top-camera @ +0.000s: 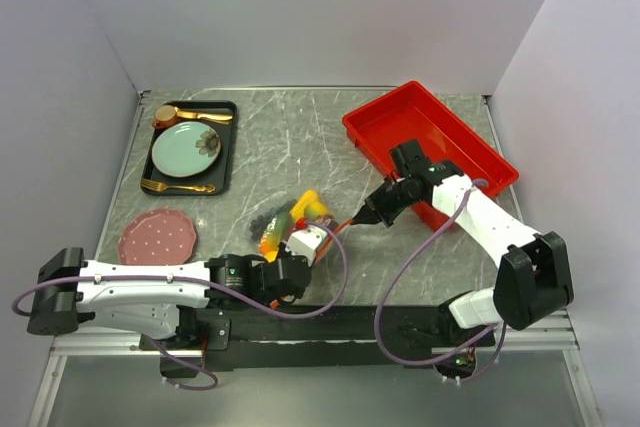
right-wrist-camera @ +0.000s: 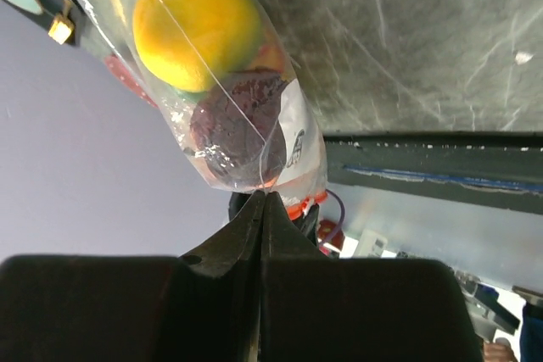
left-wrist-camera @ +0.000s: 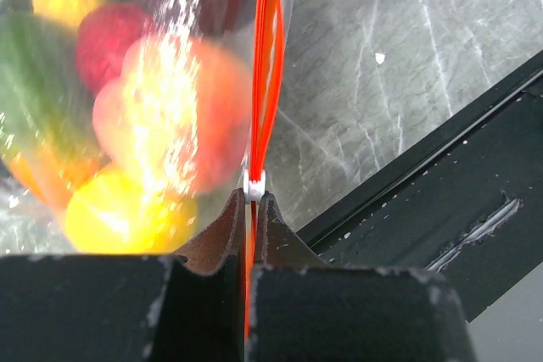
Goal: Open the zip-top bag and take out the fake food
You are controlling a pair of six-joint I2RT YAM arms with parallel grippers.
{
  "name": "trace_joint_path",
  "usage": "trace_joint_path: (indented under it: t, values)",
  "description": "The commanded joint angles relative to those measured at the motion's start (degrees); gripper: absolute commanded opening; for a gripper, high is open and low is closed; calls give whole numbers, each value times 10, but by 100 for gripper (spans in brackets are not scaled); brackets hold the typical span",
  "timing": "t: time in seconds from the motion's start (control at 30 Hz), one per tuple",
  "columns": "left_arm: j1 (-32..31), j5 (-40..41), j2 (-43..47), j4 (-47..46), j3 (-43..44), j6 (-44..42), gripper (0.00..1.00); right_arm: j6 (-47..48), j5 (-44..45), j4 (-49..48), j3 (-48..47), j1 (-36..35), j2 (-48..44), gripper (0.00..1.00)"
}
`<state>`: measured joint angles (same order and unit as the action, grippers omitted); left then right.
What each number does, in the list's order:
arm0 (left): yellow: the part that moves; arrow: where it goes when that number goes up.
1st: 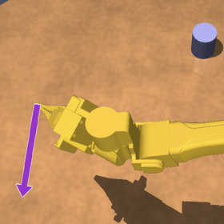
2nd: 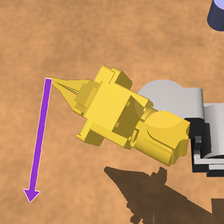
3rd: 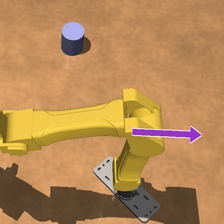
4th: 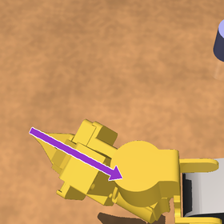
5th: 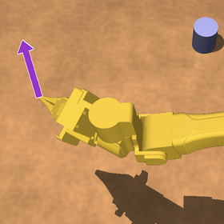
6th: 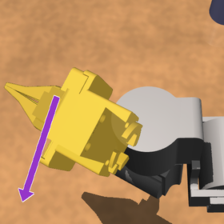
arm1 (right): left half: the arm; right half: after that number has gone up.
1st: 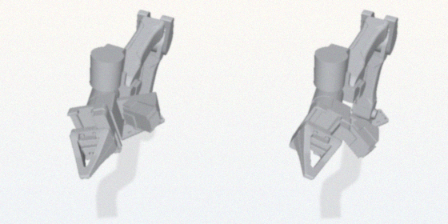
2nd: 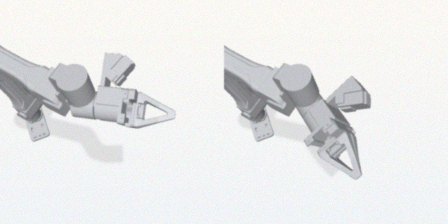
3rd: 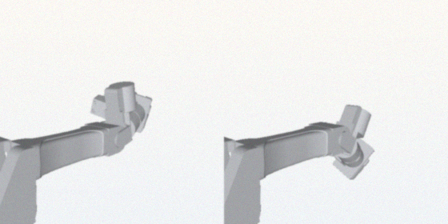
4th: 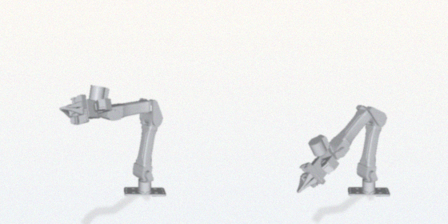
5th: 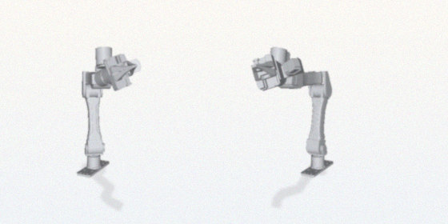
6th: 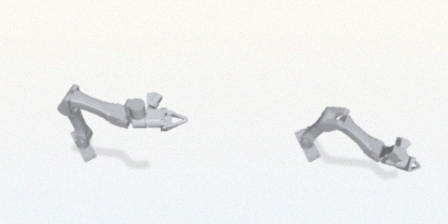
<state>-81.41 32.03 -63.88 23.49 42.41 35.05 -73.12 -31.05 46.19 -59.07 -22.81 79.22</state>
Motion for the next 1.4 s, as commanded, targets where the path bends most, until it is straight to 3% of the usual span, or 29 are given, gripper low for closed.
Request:
trace_joint_path:
  t: [0.0,0.7,1.13,1.17,1.27,1.3,1.37]
  values:
    - [-6,16,13,35,-5,33,1,36,30,23,-41,33,13,0]
    - [-9,-8,31,55,-40,160,2,88,62,80,-167,82,91,0]
    - [-54,-4,31,97,-53,251,4,105,56,83,-188,99,115,0]
    - [-55,-3,31,97,-51,250,7,105,56,82,-187,99,112,0]
    - [-55,12,31,111,-23,231,39,106,63,76,-177,96,100,0]
    - [-55,17,28,115,0,224,56,109,64,75,-173,94,96,0]
    - [-54,35,26,125,34,204,65,119,73,73,-162,87,88,0]
